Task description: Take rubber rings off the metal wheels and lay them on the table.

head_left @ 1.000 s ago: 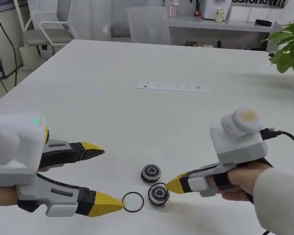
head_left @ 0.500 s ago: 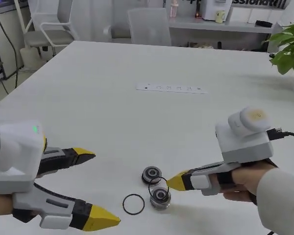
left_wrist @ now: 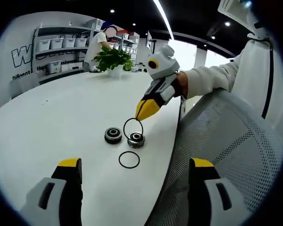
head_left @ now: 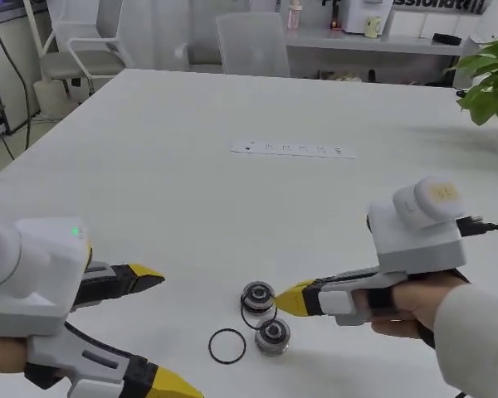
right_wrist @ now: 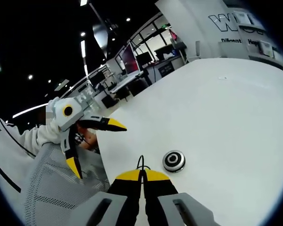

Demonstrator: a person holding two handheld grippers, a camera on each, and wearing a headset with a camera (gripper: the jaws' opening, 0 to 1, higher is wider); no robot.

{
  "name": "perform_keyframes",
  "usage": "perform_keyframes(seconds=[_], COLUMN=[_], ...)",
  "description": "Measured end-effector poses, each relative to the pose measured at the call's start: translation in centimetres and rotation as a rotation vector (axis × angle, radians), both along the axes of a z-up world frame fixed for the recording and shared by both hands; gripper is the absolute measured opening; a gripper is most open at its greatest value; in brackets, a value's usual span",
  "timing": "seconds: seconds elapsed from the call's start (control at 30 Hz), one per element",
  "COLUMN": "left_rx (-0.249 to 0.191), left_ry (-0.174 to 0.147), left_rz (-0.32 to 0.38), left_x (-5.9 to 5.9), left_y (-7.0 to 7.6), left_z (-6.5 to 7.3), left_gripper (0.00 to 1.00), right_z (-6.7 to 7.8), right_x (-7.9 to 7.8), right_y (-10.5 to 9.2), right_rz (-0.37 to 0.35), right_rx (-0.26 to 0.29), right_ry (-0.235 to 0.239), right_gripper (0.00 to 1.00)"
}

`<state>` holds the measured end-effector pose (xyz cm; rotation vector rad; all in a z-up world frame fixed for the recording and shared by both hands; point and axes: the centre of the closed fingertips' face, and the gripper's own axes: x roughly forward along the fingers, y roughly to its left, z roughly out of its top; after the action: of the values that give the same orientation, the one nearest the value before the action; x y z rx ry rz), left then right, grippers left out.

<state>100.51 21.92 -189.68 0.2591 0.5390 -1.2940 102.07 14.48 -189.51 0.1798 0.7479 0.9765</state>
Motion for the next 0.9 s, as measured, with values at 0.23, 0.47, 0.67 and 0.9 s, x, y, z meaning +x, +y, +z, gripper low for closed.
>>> perform_keyframes(seconds=[0.23,0.47,0.67,0.9], left_rx=[0.012,0.022,0.025,0.032], left_ry=[0.011,0.023,0.030,0.038], left_rz=[-0.004,-0.007,-0.008,-0.010], left_x=[-0.2,-0.4,-0.5,-0.6], left_y=[0.1,0.1,0.1,0.2], left_z=[-0.3,-0.5,-0.6,-0.8], left_gripper=[0.91,0.89,0.88,0.87], right_z=[-0.1,-0.7,-1.2,-2.9], right_x=[-0.4,-1.0,-1.4,-2.2], right_y=[1.3,2.5,3.3,4.1], right_rz=[0.061,0.108,0.133,0.169], right_rx=[0.008,-0.005,-0.006,-0.055], right_ry=[-0.030,-0.051,-0.066,-0.056], right_gripper=[0.00,0.00,0.00,0.00])
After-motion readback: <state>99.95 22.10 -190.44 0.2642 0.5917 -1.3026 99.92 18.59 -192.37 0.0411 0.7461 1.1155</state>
